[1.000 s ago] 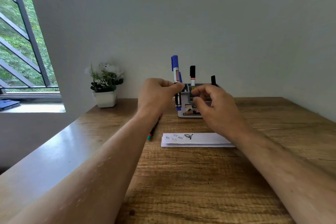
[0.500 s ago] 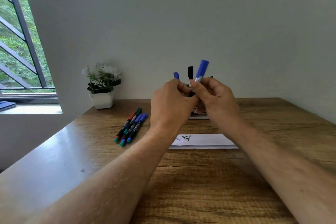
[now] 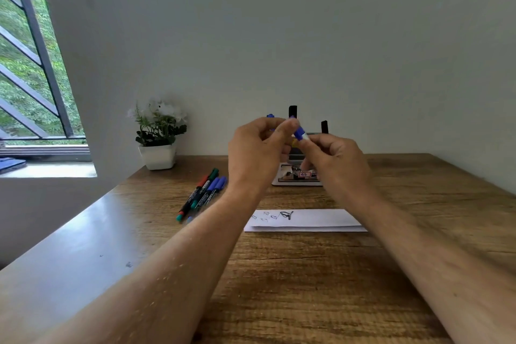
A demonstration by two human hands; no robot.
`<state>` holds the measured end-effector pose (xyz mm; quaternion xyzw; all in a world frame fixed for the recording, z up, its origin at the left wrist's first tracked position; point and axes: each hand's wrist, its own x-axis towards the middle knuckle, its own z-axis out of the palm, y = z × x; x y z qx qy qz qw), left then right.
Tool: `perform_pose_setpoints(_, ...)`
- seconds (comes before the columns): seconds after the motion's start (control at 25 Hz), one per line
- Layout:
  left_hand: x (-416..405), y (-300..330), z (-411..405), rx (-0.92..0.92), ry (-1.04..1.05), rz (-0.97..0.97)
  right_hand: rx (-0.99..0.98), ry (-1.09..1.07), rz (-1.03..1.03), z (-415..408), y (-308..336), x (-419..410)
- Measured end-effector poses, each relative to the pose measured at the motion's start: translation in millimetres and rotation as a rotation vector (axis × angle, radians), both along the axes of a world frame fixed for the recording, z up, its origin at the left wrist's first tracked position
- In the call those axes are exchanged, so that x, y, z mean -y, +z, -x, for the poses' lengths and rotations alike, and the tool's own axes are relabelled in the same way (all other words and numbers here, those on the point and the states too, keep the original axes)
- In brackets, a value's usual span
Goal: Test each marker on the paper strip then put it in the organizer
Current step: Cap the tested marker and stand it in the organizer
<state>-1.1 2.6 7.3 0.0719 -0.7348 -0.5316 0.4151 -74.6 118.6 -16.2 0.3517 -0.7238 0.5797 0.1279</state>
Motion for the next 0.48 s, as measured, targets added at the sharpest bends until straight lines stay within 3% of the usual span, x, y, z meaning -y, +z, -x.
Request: perform_pose_setpoints(0.48,7.5,-0.8,0.6,0.058,-0.111,-0.264,-0.19,-0.072,-0.232,0.1,-0.2,-2.1)
